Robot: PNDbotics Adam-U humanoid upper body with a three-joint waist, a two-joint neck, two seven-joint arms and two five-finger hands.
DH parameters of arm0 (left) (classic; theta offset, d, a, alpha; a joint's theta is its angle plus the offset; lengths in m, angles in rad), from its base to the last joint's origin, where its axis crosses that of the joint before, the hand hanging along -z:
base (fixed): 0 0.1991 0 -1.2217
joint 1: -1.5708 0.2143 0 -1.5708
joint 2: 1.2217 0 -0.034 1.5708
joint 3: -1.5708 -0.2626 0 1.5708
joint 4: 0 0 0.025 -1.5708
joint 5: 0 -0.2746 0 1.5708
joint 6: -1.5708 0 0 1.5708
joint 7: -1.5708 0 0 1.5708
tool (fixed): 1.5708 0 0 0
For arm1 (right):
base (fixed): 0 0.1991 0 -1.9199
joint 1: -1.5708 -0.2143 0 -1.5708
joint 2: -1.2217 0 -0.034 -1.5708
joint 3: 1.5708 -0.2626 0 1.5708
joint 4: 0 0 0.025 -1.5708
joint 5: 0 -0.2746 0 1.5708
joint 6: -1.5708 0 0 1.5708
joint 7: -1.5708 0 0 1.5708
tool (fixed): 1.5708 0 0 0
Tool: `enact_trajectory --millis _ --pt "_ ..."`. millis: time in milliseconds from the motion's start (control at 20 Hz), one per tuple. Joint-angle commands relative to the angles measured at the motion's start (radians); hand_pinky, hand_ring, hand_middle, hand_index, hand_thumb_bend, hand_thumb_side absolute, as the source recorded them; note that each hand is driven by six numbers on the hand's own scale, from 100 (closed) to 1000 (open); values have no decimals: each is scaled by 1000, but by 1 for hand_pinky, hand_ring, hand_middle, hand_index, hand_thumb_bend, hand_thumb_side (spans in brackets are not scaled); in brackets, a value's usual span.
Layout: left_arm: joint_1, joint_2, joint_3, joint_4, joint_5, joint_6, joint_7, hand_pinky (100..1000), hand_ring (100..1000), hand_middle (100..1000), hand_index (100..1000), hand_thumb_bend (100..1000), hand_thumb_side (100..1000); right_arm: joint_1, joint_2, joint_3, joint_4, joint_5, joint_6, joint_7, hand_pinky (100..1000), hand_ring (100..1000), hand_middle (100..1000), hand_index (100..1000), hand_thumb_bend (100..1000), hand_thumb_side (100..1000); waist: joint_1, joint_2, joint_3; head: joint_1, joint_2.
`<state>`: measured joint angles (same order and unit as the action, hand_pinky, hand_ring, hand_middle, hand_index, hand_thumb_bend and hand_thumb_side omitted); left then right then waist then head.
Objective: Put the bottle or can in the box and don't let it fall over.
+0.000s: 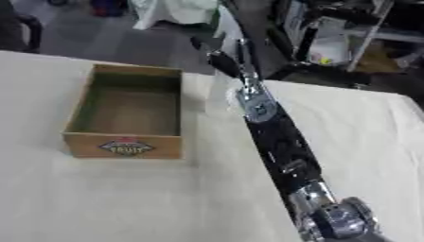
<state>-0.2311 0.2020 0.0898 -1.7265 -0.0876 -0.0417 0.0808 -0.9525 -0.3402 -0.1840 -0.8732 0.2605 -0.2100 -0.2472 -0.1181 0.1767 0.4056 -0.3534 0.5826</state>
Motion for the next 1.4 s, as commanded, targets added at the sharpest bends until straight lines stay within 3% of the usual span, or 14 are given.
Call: enact_trajectory --millis 50,600,800,1050,1400 --pt "-14 20 2 -22 -3 0 -3 666 871 775 842 461 768 -29 -41 -7 -5 -1 3 -1 755 941 924 1000 647 480 5 -12 6 -13 -17" --pt "-17 25 4 -22 -5 -1 -3 666 872 775 843 461 768 -39 -70 -18 29 -23 0 -7 697 877 839 1000 606 439 -5 -16 23 -32 -27" --pt "-16 26 4 -21 -5 -1 -3 666 872 775 843 460 768 -41 -77 -21 31 -39 -6 -7 664 822 781 928 565 400 -5 -17 25 -36 -31" --pt "-17 26 5 -21 -5 -1 -3 666 873 776 844 457 772 -39 -77 -23 29 -45 -6 -33 602 703 621 752 403 239 -5 -18 24 -39 -33" --pt "-17 26 6 -21 -5 -1 -3 666 874 776 845 455 771 -36 -75 -25 27 -52 -7 -94 552 623 510 624 236 100 -4 -17 23 -40 -35"
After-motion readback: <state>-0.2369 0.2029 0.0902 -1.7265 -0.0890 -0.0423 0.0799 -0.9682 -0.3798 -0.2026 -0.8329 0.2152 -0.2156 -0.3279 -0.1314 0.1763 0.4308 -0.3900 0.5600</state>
